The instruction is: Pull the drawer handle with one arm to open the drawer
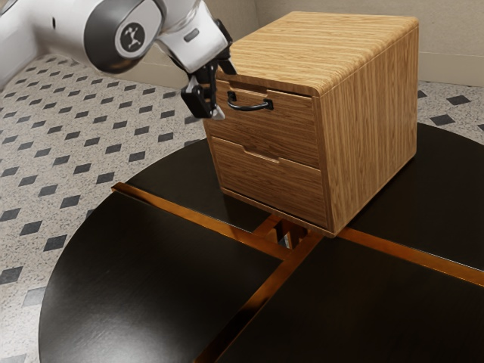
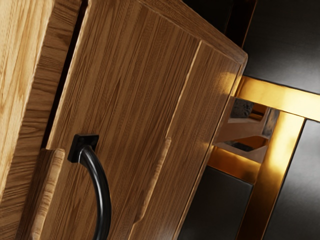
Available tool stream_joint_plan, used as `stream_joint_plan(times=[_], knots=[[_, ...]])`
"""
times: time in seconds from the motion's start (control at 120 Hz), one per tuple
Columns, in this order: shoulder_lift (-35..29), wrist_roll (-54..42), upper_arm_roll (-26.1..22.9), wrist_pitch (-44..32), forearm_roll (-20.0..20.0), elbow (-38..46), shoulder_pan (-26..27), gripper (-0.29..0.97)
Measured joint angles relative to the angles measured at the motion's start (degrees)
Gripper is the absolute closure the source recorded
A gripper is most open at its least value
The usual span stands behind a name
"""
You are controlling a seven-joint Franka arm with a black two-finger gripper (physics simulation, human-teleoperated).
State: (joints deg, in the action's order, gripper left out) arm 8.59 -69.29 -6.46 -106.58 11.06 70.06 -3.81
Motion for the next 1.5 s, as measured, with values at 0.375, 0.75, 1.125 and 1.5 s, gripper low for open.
stream_joint_plan(times=[0.375, 0.75, 1.125, 1.5], knots=[[2.39, -0.84, -0.93, -2.49, 0.53, -1.43, -0.09, 0.02], [4.24, -1.29, -0.79, -2.61, 1.06, -1.09, -0.23, 0.02], [4.69, -1.45, -0.92, -0.28, 3.17, -1.13, -0.32, 0.02], [4.74, -1.51, -0.67, -0.32, 3.34, -1.38, -0.70, 0.02]])
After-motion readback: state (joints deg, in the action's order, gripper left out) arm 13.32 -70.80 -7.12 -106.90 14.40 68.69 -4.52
